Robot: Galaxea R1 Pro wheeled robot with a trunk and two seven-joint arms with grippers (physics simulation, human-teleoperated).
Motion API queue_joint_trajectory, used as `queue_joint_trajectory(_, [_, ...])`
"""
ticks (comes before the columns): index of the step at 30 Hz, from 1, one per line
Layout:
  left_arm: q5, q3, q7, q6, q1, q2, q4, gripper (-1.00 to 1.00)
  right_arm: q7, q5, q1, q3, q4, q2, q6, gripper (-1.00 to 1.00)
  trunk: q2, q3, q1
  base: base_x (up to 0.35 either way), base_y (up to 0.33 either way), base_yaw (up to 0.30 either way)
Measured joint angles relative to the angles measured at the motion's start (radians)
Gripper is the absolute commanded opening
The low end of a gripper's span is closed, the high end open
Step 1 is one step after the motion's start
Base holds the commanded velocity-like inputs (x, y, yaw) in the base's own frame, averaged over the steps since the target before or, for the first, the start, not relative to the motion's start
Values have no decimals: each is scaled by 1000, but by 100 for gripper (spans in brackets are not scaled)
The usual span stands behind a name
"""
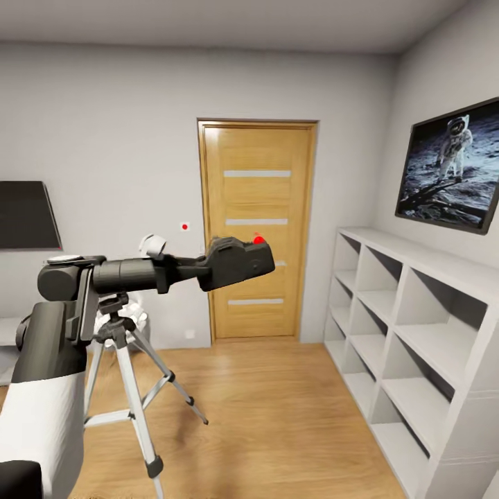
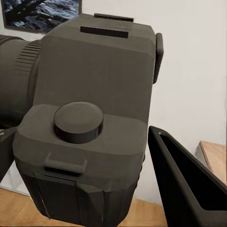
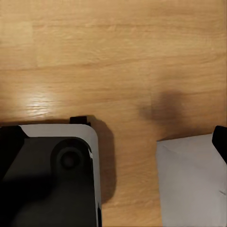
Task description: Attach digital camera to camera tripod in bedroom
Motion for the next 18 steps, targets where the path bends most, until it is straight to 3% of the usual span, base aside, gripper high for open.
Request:
queue_joint_trajectory(5, [-2,-57,2,0,-1,6,1,-100,0,0,0,0,0,0,0,100,0,0,0,1,-1,58])
queue_joint_trajectory(12, [-3,-70,9,0,-26,4,-1,-100,0,0,0,0,0,0,0,100,0,0,0,0,0,9])
queue_joint_trajectory(15, [-5,-71,50,0,-68,2,7,-100,0,0,0,0,0,0,0,100,0,0,0,0,0,1])
queue_joint_trajectory(18, [-10,-71,176,-5,-173,-1,82,-100,0,0,0,0,0,0,0,100,0,0,0,0,0,0])
